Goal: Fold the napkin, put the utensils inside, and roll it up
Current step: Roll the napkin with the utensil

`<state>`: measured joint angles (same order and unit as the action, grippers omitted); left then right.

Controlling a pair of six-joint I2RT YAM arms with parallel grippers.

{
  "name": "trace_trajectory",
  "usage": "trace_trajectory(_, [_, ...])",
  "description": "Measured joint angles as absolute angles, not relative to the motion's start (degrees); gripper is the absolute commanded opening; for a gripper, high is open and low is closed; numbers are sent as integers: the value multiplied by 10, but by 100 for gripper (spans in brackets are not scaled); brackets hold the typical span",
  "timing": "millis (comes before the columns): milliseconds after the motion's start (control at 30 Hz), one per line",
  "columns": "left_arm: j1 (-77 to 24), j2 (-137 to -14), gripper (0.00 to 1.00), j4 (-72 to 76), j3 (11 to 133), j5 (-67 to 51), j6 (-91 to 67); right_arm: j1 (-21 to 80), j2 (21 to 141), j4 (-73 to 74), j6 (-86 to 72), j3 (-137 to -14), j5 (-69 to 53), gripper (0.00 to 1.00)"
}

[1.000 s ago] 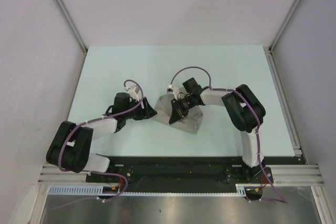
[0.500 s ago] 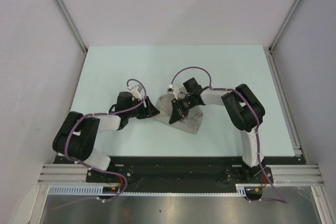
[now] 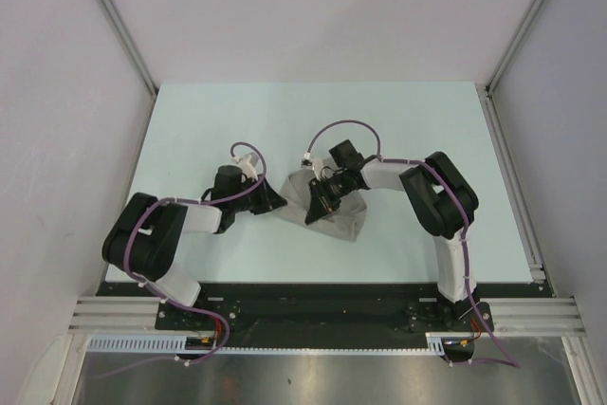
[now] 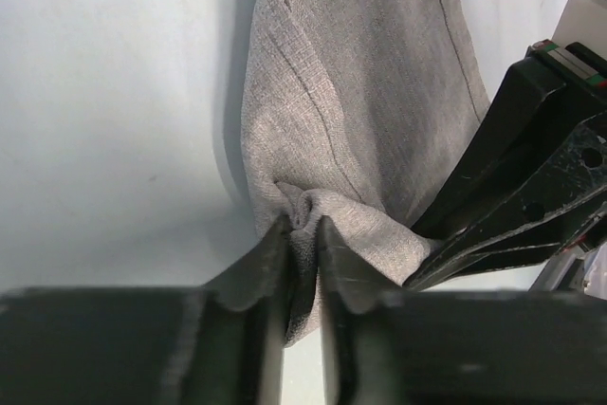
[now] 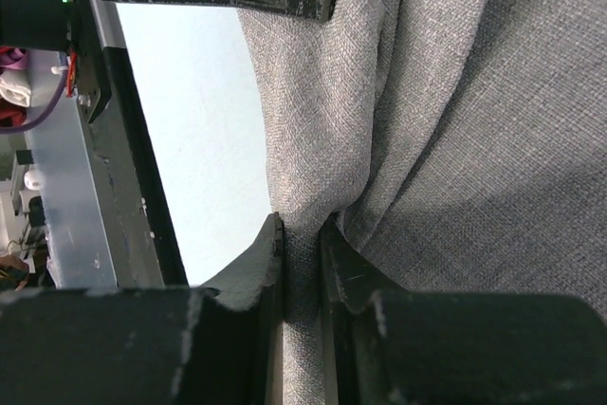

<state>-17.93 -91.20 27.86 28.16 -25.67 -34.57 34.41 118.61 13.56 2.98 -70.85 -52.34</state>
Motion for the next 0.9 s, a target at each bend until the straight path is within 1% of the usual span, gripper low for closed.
trace_trajectory(33, [-180,-914,11,279,283,-257,-348,345,1186,140,30,-711,-519,25])
trace_trajectory(67, [-180,-916,6,277,286,-257,-348,347,1185,145,30,-714,-513,30])
trace_trajectory(100, [-180,-918,5,276,288,-258,-348,349,1183,149,30,-715,-507,34])
trace_trajectory(167, [-180,-922,1,260,298,-258,-346,357,1170,158,30,-715,-479,50])
trace_trajectory(267, [-180,-929,0,224,321,-258,-342,374,1138,171,32,-712,-420,52])
trace_trajectory(367, [-180,-933,0,186,343,-258,-338,403,1095,166,39,-700,-328,53])
trace_trajectory(567, [-180,-949,0,126,380,-262,-334,477,1000,98,72,-623,-131,54])
trace_trajectory(733, [-180,-962,0,89,406,-268,-334,533,992,48,105,-595,-21,54])
trace_trajectory(900, [-179,-973,0,65,425,-276,-334,550,1001,17,127,-582,33,54])
